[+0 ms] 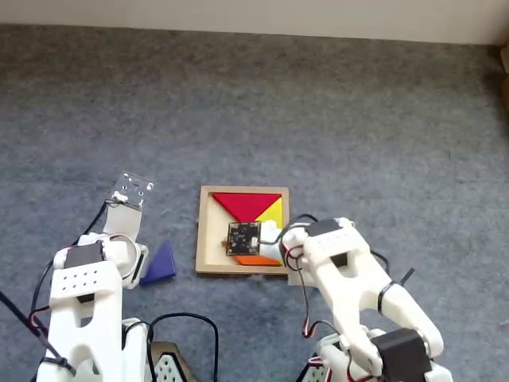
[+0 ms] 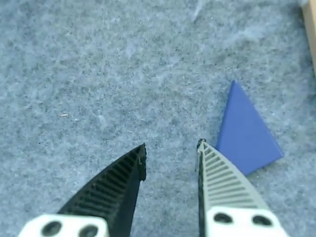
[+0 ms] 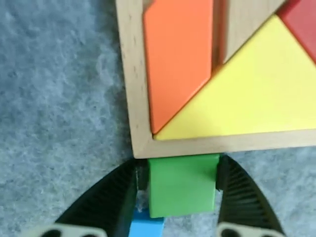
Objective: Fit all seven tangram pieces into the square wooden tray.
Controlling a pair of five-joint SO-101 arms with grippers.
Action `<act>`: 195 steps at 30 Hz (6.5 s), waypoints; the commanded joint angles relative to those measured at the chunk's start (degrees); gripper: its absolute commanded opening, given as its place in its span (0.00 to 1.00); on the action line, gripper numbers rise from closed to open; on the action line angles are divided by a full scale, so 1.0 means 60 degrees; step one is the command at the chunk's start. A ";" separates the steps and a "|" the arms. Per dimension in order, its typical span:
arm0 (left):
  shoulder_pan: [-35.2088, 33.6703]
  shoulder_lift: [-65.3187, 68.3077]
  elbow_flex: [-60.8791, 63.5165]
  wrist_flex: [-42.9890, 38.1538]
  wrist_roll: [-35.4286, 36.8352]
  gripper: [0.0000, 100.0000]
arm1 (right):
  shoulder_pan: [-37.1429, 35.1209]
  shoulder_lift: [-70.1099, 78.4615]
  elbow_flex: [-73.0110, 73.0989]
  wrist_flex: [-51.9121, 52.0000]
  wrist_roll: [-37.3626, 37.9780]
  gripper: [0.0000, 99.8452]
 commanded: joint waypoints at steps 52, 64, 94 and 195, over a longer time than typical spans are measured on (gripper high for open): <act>-0.0154 -0.0168 -0.0022 -0.0088 0.0073 0.18 | -0.3333 0.3509 -0.6791 -0.0696 -1.1077 0.12; -0.0154 -0.0168 -0.0022 -0.0103 0.0073 0.18 | -0.3597 0.3436 -0.6791 -0.0593 -1.1062 0.25; -0.0154 -0.0168 -0.0022 -0.0103 0.0044 0.18 | -0.3084 0.3143 -0.7128 0.0623 -1.0330 0.18; -0.0139 -0.0183 0.0022 -0.0132 0.0044 0.18 | 0.4154 -0.1194 0.0095 -0.1106 -0.4762 0.01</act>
